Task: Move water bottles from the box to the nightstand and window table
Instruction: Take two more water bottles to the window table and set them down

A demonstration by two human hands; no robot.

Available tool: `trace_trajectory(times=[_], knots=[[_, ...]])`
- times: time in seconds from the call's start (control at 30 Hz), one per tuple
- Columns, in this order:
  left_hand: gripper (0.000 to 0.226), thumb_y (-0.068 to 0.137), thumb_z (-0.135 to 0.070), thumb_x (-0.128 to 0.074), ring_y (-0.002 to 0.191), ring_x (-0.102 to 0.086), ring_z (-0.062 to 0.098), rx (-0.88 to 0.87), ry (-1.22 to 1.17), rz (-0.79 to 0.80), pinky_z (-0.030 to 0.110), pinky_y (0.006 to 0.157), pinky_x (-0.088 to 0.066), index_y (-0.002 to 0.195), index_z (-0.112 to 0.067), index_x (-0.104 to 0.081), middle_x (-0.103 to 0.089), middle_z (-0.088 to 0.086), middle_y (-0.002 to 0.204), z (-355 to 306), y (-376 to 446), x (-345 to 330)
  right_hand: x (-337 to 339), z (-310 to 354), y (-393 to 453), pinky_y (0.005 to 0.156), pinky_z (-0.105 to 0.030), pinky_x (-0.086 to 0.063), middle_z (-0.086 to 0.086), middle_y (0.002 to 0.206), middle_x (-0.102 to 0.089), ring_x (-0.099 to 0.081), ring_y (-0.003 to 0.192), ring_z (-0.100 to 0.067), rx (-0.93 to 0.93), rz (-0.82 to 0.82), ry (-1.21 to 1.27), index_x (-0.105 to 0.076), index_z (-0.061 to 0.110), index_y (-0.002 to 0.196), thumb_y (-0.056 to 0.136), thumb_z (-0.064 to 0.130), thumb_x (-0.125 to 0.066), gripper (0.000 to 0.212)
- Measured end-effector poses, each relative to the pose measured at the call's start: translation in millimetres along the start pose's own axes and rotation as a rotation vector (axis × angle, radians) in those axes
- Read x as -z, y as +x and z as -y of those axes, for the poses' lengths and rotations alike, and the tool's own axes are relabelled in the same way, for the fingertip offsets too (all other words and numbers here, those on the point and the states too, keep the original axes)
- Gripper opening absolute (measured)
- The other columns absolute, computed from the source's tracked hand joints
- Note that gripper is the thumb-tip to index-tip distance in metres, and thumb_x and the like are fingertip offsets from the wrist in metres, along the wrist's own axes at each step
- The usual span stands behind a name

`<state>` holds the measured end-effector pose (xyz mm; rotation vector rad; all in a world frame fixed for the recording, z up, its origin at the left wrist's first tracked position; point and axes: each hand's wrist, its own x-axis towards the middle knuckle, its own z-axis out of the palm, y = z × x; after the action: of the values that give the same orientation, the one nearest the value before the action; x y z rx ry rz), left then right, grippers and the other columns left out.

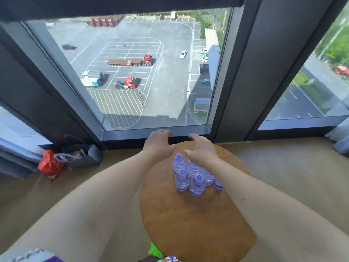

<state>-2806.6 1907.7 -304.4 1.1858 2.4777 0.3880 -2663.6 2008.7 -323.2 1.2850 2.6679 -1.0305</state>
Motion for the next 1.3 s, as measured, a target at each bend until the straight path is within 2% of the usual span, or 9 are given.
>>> trace_trajectory(times=[0.3, 0.47, 0.63, 0.77, 1.0, 1.13, 1.3], knots=[[0.060, 0.095, -0.045, -0.062, 0.140, -0.040, 0.027, 0.208, 0.112, -0.330, 0.049, 0.112, -0.040, 0.149, -0.024, -0.047, -0.048, 0.001, 0.152, 36, -89, 145, 45, 146, -16, 0.113, -0.045, -0.040, -0.006, 0.151, -0.049, -0.042, 0.140, -0.031, 0.465, 0.035, -0.205, -0.041, 0.028, 0.153, 0.090, 0.038, -0.069, 0.069], [0.059, 0.092, -0.046, -0.064, 0.133, -0.046, 0.030, 0.418, 0.201, -0.505, 0.048, 0.106, -0.044, 0.145, -0.023, -0.050, -0.053, 0.004, 0.146, 94, -187, 210, 21, 248, -63, 0.112, -0.049, -0.040, -0.007, 0.151, -0.049, -0.042, 0.140, -0.033, 0.719, 0.076, -0.249, -0.039, 0.028, 0.154, 0.092, 0.039, -0.070, 0.070], [0.058, 0.091, -0.045, -0.065, 0.133, -0.045, 0.032, 0.675, 0.222, -0.614, 0.047, 0.104, -0.043, 0.143, -0.024, -0.052, -0.052, 0.006, 0.145, 148, -315, 242, -28, 334, -147, 0.110, -0.049, -0.042, -0.006, 0.148, -0.052, -0.044, 0.137, -0.032, 0.986, 0.148, -0.255, -0.041, 0.028, 0.152, 0.090, 0.041, -0.071, 0.070], [0.059, 0.090, -0.049, -0.064, 0.131, -0.048, 0.031, 0.866, 0.252, -0.668, 0.045, 0.104, -0.045, 0.143, -0.025, -0.052, -0.054, 0.004, 0.144, 180, -441, 246, -76, 392, -235, 0.103, -0.047, -0.044, -0.008, 0.140, -0.055, -0.048, 0.131, -0.034, 1.178, 0.211, -0.300, -0.044, 0.026, 0.149, 0.090, 0.041, -0.069, 0.065], [0.065, 0.092, -0.048, -0.062, 0.141, -0.038, 0.032, 1.191, 0.180, -0.772, 0.046, 0.110, -0.041, 0.150, -0.022, -0.045, -0.047, 0.009, 0.151, 219, -693, 211, -178, 463, -451, 0.107, -0.048, -0.040, -0.006, 0.144, -0.052, -0.044, 0.135, -0.033, 1.481, 0.383, -0.318, -0.039, 0.028, 0.154, 0.091, 0.038, -0.069, 0.071], [0.064, 0.093, -0.045, -0.062, 0.138, -0.040, 0.033, 1.383, 0.132, -0.841, 0.046, 0.108, -0.042, 0.150, -0.023, -0.044, -0.047, 0.007, 0.148, 225, -840, 172, -240, 479, -590, 0.105, -0.046, -0.044, -0.008, 0.146, -0.052, -0.046, 0.135, -0.033, 1.640, 0.497, -0.344, -0.039, 0.028, 0.154, 0.089, 0.039, -0.069, 0.073], [0.064, 0.095, -0.046, -0.061, 0.143, -0.032, 0.030, 1.632, 0.037, -0.902, 0.046, 0.108, -0.043, 0.152, -0.025, -0.041, -0.039, 0.005, 0.155, 215, -1010, 109, -311, 471, -757, 0.102, -0.045, -0.045, -0.009, 0.140, -0.054, -0.046, 0.133, -0.034, 1.826, 0.672, -0.364, -0.040, 0.026, 0.152, 0.089, 0.038, -0.067, 0.070]])
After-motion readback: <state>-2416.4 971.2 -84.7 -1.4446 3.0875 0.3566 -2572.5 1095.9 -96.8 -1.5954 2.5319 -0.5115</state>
